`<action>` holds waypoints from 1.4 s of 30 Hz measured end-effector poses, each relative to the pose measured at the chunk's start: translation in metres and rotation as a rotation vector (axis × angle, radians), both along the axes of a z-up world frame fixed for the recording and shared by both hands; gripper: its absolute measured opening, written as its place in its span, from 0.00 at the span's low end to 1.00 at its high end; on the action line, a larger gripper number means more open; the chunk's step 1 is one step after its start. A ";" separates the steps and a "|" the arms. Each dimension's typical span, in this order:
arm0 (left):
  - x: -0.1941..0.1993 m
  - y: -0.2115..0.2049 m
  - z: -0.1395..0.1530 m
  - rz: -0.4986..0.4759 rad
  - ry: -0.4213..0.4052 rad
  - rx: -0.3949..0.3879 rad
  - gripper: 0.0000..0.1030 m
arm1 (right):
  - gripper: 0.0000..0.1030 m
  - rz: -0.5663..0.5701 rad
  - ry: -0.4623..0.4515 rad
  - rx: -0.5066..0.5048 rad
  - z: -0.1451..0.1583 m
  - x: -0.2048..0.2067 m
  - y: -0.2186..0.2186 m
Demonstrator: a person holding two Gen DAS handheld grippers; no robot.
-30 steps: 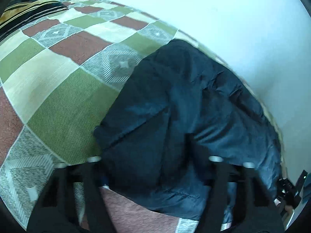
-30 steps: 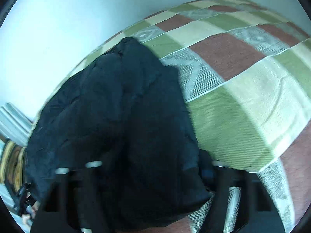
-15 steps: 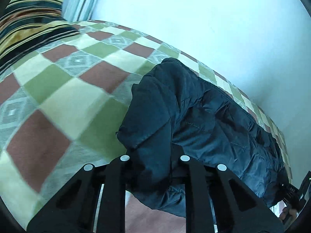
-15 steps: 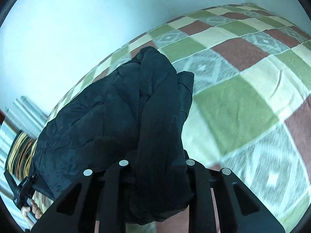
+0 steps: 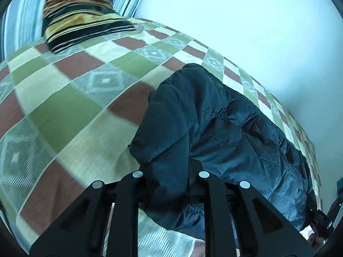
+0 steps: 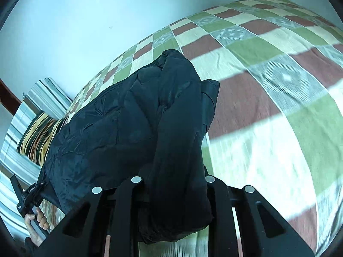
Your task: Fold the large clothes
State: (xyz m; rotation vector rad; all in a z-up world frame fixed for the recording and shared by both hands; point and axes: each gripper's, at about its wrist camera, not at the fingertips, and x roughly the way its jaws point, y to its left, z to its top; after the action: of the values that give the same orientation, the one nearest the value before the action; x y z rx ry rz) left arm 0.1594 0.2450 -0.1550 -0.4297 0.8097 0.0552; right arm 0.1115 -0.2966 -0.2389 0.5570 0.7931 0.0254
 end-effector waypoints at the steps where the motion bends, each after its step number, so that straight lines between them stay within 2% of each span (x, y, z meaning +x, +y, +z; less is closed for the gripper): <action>1: -0.004 0.003 -0.001 0.001 0.002 -0.002 0.16 | 0.21 0.001 0.003 -0.003 -0.001 -0.004 0.001; 8: -0.017 0.014 -0.013 0.009 0.009 -0.025 0.18 | 0.24 0.013 -0.004 -0.037 -0.004 -0.016 0.007; 10: -0.016 0.012 -0.012 0.009 0.016 -0.007 0.21 | 0.30 0.009 -0.001 -0.023 -0.003 -0.017 0.005; 13: -0.015 0.012 -0.011 0.008 0.029 0.009 0.31 | 0.38 -0.001 0.009 -0.032 0.002 -0.021 0.002; 15: -0.016 0.017 -0.013 0.006 0.043 -0.022 0.46 | 0.44 -0.013 0.007 -0.054 0.008 -0.024 0.002; 16: -0.019 0.019 -0.013 0.006 0.048 -0.035 0.57 | 0.47 -0.018 0.003 -0.065 0.011 -0.027 0.002; 17: -0.021 0.023 -0.013 0.009 0.051 -0.053 0.61 | 0.49 -0.034 -0.004 -0.089 0.018 -0.031 0.000; 20: -0.027 0.030 -0.012 0.001 0.051 -0.058 0.66 | 0.52 -0.093 -0.031 -0.179 0.038 -0.041 -0.004; 25: -0.033 0.043 -0.008 -0.023 0.054 -0.035 0.68 | 0.52 -0.111 -0.085 -0.250 0.067 -0.043 0.005; 34: -0.034 0.047 -0.002 -0.063 0.057 0.013 0.70 | 0.45 0.158 -0.073 -0.272 0.061 0.005 0.116; 39: -0.031 0.046 0.000 -0.080 0.056 0.048 0.70 | 0.45 0.241 -0.061 -0.348 0.065 0.035 0.169; 42: -0.029 0.047 0.003 -0.090 0.049 0.062 0.70 | 0.45 0.245 -0.044 -0.390 0.061 0.054 0.190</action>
State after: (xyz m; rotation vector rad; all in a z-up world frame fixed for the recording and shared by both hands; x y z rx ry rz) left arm 0.1301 0.2922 -0.1518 -0.3346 0.8720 0.0072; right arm 0.1651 -0.1065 -0.1776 0.0889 0.7943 0.1058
